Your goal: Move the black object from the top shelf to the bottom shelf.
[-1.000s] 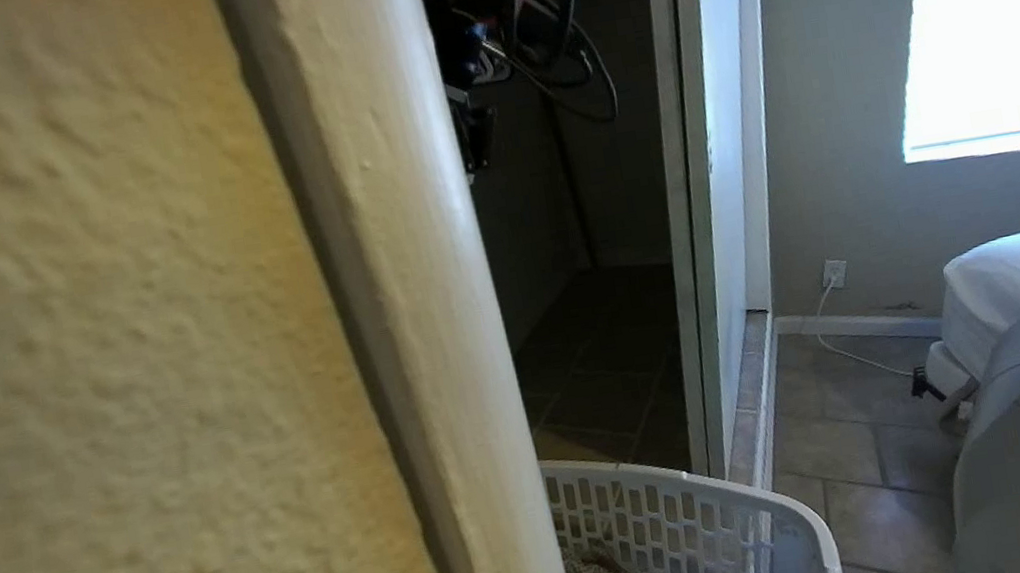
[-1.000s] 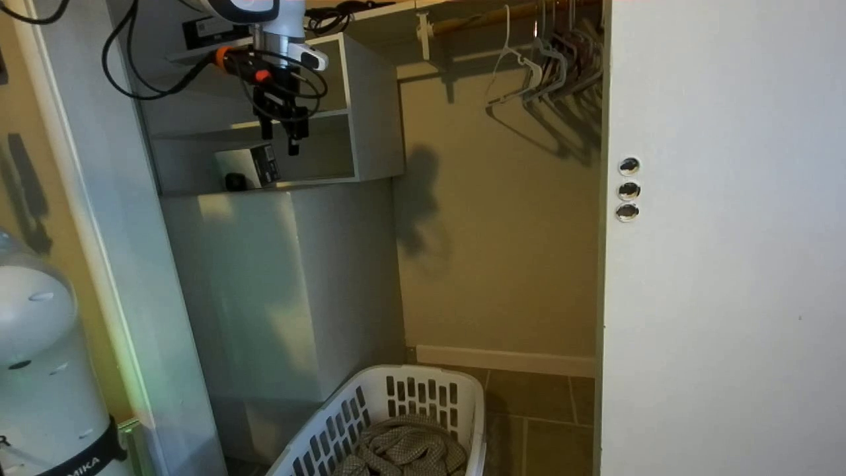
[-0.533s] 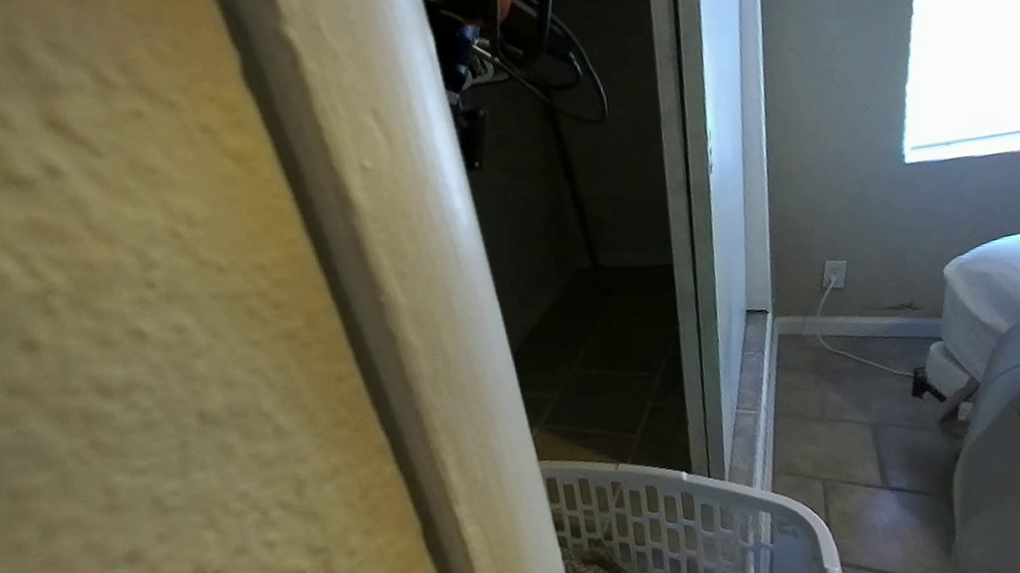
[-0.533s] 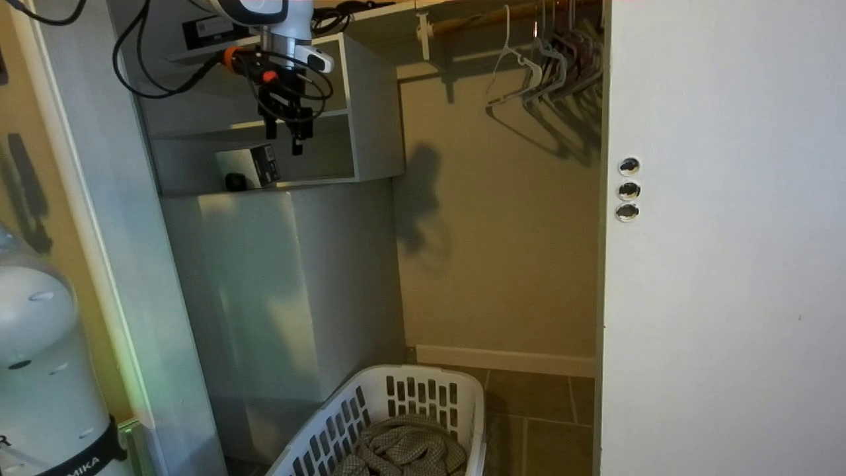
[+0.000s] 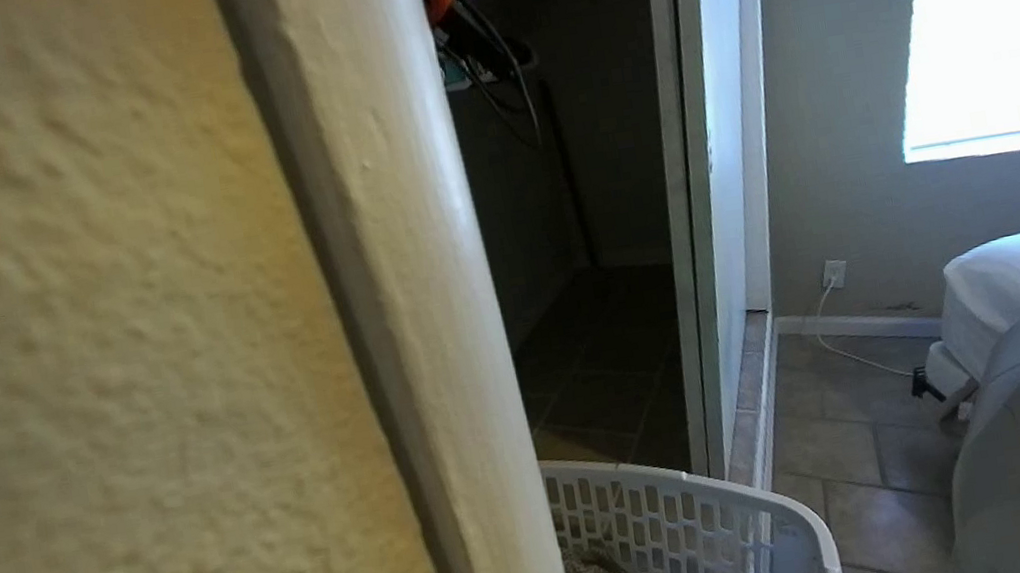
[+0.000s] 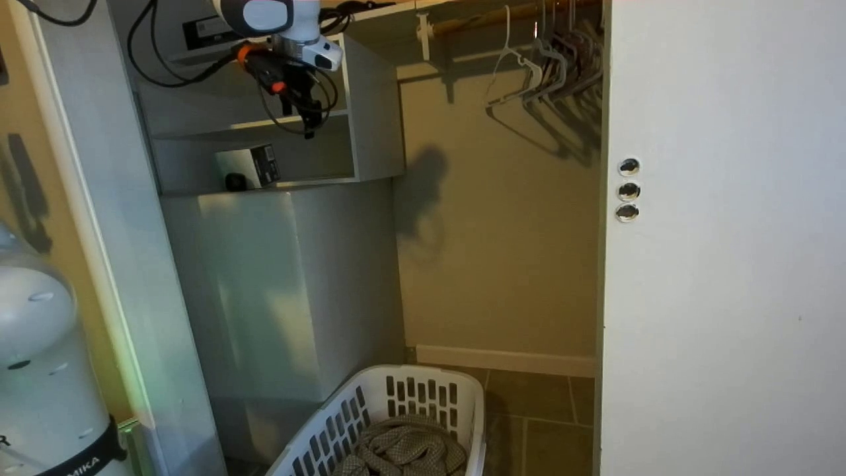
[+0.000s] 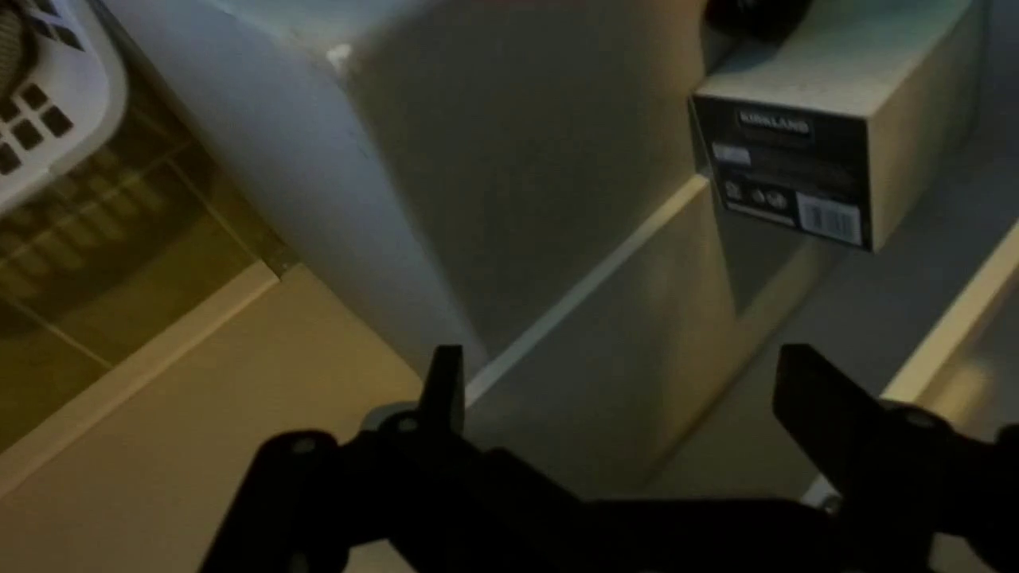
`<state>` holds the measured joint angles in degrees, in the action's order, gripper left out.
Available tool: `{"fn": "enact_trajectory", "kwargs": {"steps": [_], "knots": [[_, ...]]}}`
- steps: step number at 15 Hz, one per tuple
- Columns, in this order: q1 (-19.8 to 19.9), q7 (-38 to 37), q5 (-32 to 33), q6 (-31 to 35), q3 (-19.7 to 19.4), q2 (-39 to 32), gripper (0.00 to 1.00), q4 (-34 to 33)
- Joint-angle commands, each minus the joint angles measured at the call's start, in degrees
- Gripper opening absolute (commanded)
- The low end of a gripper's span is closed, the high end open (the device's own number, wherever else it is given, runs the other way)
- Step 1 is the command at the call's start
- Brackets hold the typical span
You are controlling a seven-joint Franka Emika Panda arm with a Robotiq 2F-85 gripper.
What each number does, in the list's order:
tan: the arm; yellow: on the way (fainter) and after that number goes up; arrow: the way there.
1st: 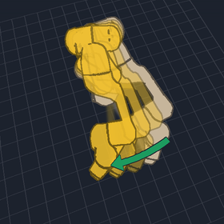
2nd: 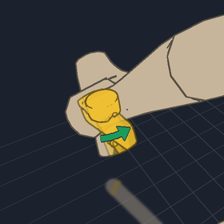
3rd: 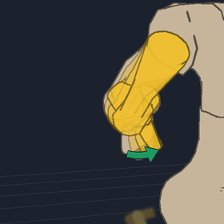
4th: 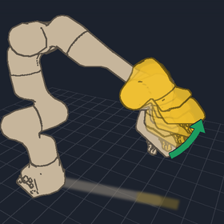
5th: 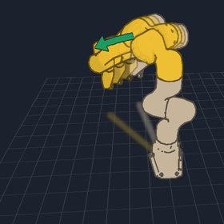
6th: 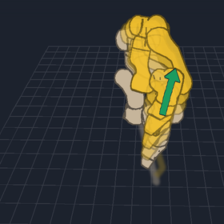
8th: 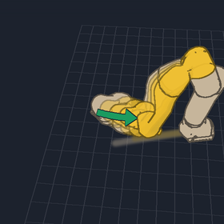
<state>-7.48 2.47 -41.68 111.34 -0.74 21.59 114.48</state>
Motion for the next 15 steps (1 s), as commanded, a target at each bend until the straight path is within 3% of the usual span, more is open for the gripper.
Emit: {"fn": "enact_trajectory", "kwargs": {"steps": [1, 4, 8, 9, 13, 15], "knots": [[-0.2, -1.3, -9.74, 9.19, 1.77, -3.71, 1.0, -1.73], [-1.09, -1.05, -18.98, 15.74, 3.4, -6.0, 1.0, -2.68], [-1.54, -1.1, -27.24, 17.88, 5.51, -8.63, 1.0, -4.71], [-0.28, -0.4, -23.93, 16.84, 5.59, -6.48, 1.0, -2.36], [-0.07, -0.34, -24.15, 16.88, 5.87, -6.72, 1.0, -2.37], [-0.7, -0.23, -28.84, 17.63, 5.55, -6.51, 1.0, -2.32]]}}
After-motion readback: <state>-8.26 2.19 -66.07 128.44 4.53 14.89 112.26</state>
